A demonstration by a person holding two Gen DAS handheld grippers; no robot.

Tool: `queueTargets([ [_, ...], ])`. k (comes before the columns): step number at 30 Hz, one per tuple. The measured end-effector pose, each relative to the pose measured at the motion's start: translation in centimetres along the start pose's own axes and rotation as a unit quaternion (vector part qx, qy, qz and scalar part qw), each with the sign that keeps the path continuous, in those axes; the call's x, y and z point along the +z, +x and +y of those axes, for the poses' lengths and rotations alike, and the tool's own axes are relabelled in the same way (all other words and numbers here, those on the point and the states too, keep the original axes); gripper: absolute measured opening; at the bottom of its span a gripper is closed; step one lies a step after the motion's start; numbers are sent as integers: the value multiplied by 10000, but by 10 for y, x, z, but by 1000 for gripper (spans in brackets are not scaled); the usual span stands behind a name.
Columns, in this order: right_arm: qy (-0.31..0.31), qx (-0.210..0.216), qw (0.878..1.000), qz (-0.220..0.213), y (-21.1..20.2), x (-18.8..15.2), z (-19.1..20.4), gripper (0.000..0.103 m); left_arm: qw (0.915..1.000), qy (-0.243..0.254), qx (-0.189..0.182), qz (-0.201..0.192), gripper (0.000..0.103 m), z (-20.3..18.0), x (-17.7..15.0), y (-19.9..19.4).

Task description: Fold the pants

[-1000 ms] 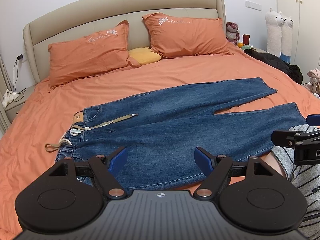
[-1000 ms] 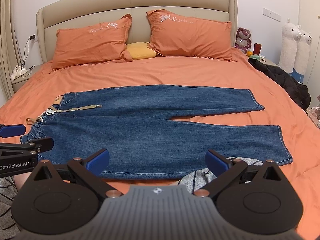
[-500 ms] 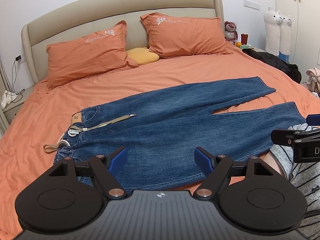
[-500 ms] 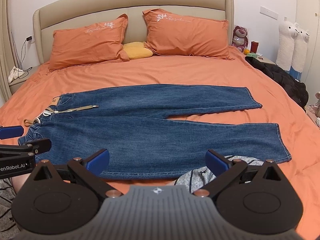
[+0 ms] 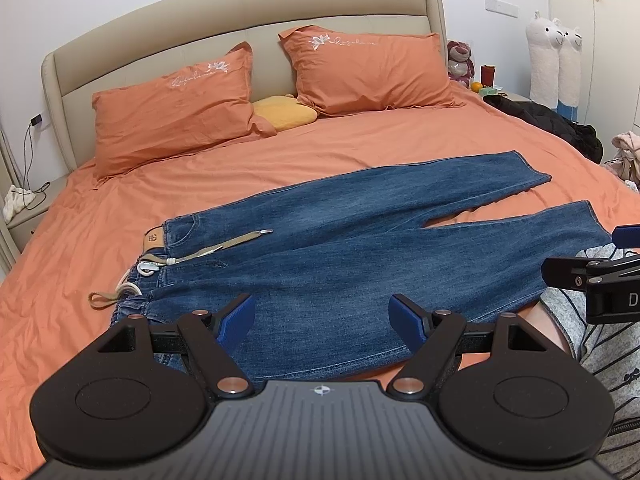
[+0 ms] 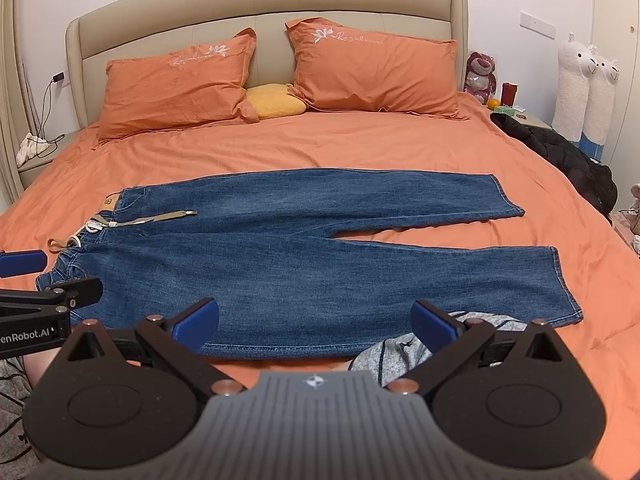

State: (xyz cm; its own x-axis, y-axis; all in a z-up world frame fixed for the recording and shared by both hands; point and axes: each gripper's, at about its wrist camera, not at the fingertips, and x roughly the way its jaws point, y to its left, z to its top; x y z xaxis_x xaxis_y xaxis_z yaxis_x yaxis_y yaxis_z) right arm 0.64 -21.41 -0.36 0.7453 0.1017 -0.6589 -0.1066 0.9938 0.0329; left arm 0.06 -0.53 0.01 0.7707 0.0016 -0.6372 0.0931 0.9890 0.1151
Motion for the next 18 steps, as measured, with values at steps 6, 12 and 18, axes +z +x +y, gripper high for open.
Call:
queueTargets([
  [6,1,-10,10000,-10,0,0,0,98,10000,26,23,8,89,-1,0,0],
  [12,-18,-20,10000,-21,-1,1,1,98,10000,26,26,4,89,-2,0,-1],
  [18,-36,-26,10000,-33,-2,-1,1,98,10000,28,25,1,89,-2,0,-1],
])
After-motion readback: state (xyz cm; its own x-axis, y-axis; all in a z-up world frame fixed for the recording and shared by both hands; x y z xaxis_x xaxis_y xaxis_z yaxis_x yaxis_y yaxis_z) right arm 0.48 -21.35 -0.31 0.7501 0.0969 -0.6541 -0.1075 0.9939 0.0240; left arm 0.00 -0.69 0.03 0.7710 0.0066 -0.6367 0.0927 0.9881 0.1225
